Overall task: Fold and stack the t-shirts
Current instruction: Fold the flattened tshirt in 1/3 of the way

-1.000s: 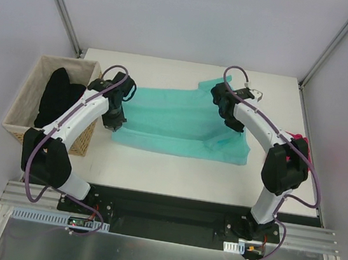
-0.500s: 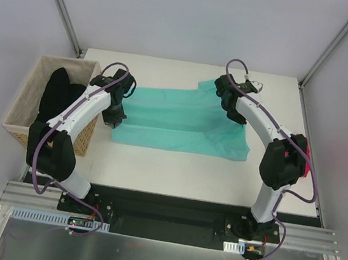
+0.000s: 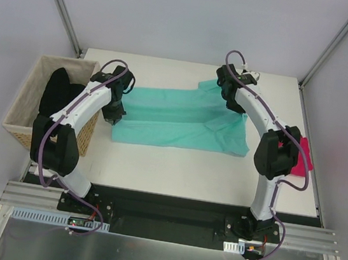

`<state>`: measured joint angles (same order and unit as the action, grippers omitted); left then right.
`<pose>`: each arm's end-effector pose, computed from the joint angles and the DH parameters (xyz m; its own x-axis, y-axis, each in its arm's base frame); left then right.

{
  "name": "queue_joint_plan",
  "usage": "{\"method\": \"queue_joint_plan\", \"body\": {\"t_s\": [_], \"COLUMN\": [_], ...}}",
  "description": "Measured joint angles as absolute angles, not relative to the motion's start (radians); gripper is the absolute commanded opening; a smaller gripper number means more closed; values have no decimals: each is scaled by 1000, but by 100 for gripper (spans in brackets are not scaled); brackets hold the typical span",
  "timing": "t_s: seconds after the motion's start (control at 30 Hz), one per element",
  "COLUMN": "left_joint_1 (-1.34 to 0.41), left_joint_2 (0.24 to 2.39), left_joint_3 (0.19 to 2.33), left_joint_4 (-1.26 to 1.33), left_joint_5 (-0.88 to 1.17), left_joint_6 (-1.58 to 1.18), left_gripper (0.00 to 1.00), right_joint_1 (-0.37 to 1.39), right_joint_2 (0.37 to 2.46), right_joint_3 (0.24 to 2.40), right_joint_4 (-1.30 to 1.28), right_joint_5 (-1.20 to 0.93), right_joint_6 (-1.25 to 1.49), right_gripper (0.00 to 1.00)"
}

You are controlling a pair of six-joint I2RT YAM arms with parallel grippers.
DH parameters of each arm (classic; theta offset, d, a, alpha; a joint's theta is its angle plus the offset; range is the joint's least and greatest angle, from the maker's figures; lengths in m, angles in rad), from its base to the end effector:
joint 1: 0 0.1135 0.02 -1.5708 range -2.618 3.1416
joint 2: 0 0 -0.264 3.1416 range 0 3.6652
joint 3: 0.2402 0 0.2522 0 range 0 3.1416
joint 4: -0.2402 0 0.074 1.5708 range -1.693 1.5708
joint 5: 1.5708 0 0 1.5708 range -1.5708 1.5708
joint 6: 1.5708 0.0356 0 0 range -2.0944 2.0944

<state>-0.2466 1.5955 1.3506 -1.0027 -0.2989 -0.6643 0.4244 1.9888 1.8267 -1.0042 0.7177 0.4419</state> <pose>0.3061 -0.0662 0.2738 -0.8119 -0.4032 -0.4222 -0.4546 0.8904 0.0240 0.3908 0.1509 0.2818 -0.7891 -0.0030 -0.6143 0.2911 0.8788 -0.3782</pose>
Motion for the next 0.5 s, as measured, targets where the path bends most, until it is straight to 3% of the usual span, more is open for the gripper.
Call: {"method": "queue_joint_plan", "body": {"t_s": [0.5], "left_joint_1": [-200], "left_joint_2": [1676], "left_joint_3": [1400], "left_joint_4": [-978], "left_joint_5": [-300], "left_joint_6": [-642], "left_gripper": [0], "right_joint_1": [407], "right_joint_2": [2119], "right_joint_3": [1940], "right_joint_4": [-989], "right_joint_5": [657], "right_joint_6": [366], "right_gripper": [1]}}
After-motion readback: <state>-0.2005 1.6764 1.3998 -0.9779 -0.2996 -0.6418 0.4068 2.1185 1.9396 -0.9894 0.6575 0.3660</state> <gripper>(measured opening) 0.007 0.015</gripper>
